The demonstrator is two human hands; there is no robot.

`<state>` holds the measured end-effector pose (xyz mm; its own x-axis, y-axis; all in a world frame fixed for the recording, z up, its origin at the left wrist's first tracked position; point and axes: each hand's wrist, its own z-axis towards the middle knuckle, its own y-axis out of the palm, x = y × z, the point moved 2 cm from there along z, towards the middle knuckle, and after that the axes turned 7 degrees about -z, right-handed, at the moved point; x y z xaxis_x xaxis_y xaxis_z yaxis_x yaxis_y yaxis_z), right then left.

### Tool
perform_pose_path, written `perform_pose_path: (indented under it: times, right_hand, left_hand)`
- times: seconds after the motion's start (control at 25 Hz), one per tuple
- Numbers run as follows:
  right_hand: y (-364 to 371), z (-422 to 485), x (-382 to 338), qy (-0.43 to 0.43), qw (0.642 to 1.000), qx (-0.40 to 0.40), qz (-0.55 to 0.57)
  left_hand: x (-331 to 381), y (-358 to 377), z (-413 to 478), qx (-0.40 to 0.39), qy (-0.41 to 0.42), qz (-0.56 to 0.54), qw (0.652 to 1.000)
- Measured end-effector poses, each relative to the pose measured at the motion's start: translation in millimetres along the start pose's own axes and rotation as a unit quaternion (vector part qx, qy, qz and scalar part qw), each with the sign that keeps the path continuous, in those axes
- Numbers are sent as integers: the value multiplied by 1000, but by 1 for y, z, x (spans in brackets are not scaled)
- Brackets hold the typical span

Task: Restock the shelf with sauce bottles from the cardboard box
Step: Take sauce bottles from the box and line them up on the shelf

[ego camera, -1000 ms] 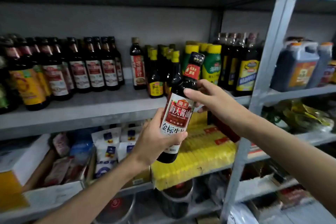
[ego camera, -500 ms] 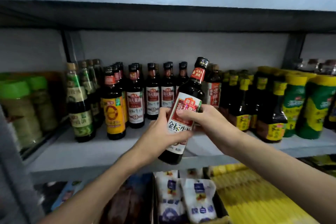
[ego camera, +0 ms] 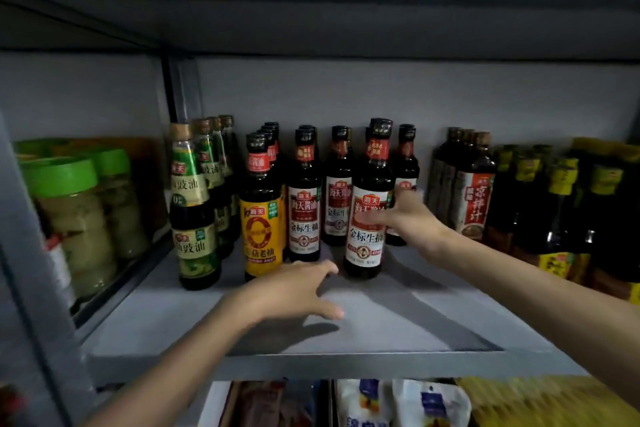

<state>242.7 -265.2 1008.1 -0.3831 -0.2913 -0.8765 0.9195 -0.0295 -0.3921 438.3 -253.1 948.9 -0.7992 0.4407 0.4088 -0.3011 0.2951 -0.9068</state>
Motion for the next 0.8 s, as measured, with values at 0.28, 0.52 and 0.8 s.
perform_pose_path:
  times: [0.28, 0.52, 0.8]
  right_hand:
    - [15, 37, 20, -22, 999, -32, -11]
    - [22, 46, 28, -34, 998, -55, 5]
    - [23, 49, 29, -34, 997, -64, 15]
  left_hand:
    - [-6, 4, 11, -70, -57, 69, 993]
    - [-4, 2, 13, -65, -65, 70, 993]
    - [-5, 1, 12, -58, -66, 63, 994]
